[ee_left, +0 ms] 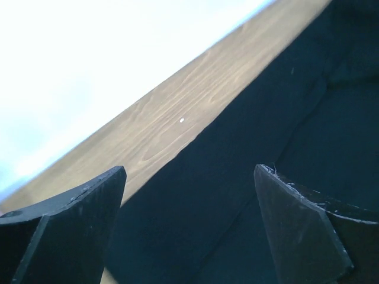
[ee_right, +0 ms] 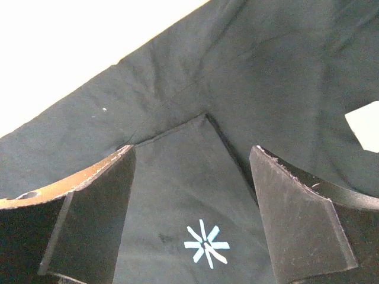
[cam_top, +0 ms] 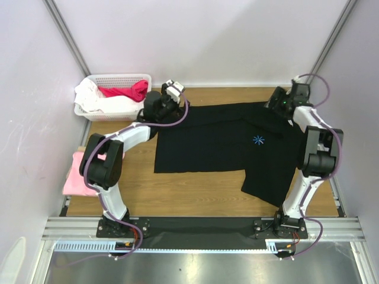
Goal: Fold and stack the t-shirts
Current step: Fold the tshirt
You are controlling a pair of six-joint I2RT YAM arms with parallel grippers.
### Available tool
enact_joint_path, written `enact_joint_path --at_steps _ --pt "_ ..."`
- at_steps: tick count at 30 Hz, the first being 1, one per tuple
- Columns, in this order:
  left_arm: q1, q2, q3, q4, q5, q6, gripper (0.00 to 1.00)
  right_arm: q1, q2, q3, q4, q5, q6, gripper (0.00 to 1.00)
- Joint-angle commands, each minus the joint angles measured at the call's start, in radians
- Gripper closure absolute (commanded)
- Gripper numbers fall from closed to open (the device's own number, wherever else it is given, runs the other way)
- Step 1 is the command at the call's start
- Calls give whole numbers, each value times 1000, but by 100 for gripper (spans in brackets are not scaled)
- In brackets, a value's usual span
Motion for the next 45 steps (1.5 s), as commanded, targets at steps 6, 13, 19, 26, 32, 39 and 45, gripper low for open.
enact_joint_path --at_steps 6,13,19,26,32,39,45 --pt "-69 13 -30 119 -279 -272 2 78 224 191 5 59 -17 17" --pt "-70 22 -13 35 -353 -329 2 55 281 272 -39 105 -43 16" --pt "-70 29 -8 21 -346 -351 2 58 291 260 -71 -23 -92 18" --pt "-70 22 -13 12 -357 -303 1 83 284 203 -93 -105 -141 19" --pt "-70 9 -25 13 -354 -285 0 81 273 183 -110 -112 -140 27" --pt "-70 2 -39 20 -356 -268 0 86 245 148 -123 -111 -140 74" --pt "-70 -11 -51 17 -357 -251 0 95 177 83 -134 -108 -124 87"
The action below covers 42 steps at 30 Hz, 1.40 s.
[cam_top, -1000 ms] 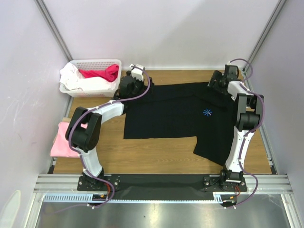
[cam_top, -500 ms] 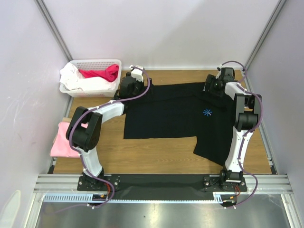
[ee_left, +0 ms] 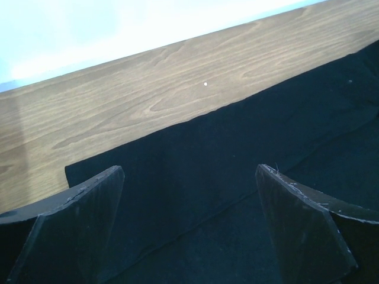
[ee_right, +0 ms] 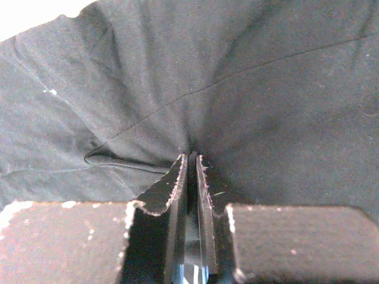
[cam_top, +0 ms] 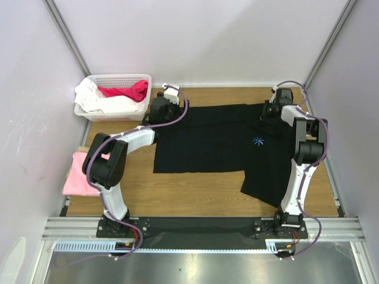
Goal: Fold and stack the t-shirts
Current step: Fold the tshirt
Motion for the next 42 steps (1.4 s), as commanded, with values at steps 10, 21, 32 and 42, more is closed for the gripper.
enact_joint_path --at_steps 10,21,32,42 --pt "0 -34 -28 43 -47 2 0 72 -237 -147 -109 60 49 80" --pt "13 -26 -64 49 -153 -58 0 110 -335 -310 -90 31 126 77" --pt "20 -23 -80 54 -211 -131 0 158 -424 -324 -187 -35 89 41" --pt "34 75 120 -232 -205 -291 10 -45 -403 -129 -85 127 193 30"
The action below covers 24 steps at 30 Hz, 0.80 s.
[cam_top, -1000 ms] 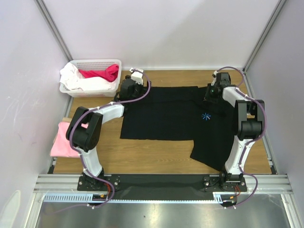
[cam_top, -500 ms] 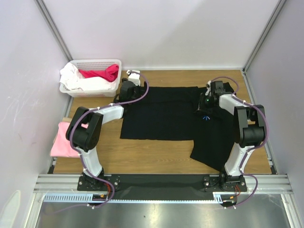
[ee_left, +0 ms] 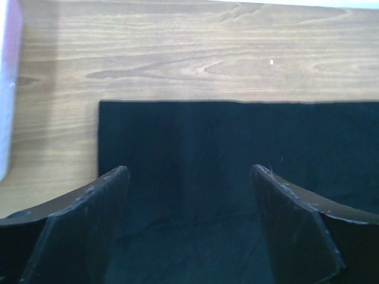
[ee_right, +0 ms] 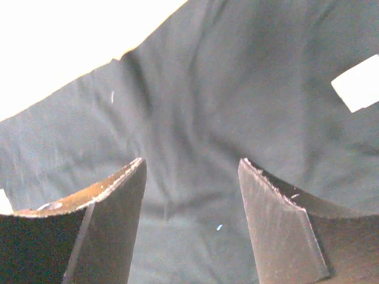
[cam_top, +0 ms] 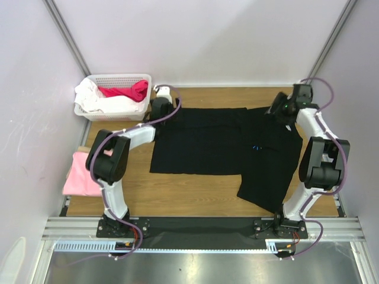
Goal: Fold and stack the t-shirts
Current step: Fold the tshirt
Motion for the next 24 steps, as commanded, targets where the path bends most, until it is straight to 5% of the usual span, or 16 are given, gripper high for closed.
enact_joint_path --at_steps 1,6,11,24 --pt "8 59 159 -162 11 -94 12 -13 7 77 109 117 -9 30" --pt "8 164 308 -229 13 -143 12 -31 195 245 82 295 -53 30" --pt "7 293 521 -408 11 -172 14 -91 323 378 44 263 -21 34" --pt "15 428 680 -614 -18 -269 15 -127 415 415 50 159 -17 36"
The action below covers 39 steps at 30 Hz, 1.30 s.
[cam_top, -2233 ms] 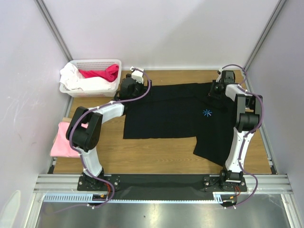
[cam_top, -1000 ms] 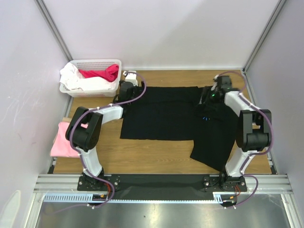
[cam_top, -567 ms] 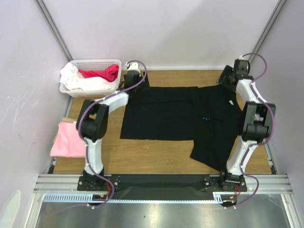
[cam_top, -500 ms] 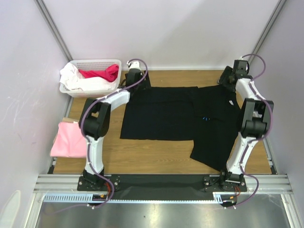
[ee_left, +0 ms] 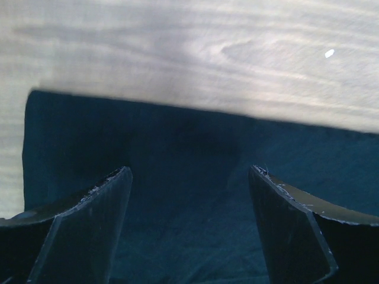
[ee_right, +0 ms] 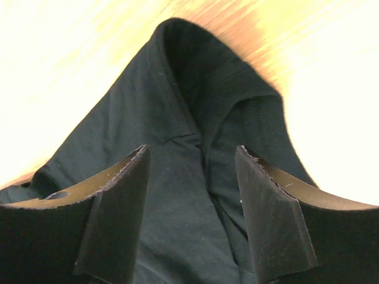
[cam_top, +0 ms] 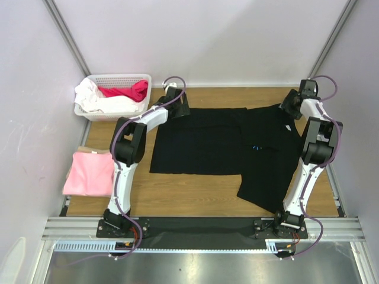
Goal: Fold and stack the t-shirts
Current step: Fold the tshirt
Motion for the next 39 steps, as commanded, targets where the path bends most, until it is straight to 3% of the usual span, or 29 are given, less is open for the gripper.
enact_joint_path --at_steps 1,12,23,39 --pt "13 11 42 -81 -5 -80 15 7 11 37 11 -22 15 36" --pt "58 -20 -25 -195 -77 -135 15 1 55 49 1 -47 -5 38" --pt "64 -69 -107 -198 -117 -95 15 -11 49 30 21 -28 -16 39" --pt "35 -107 -45 -170 -80 38 15 10 -24 4 79 -194 73 45"
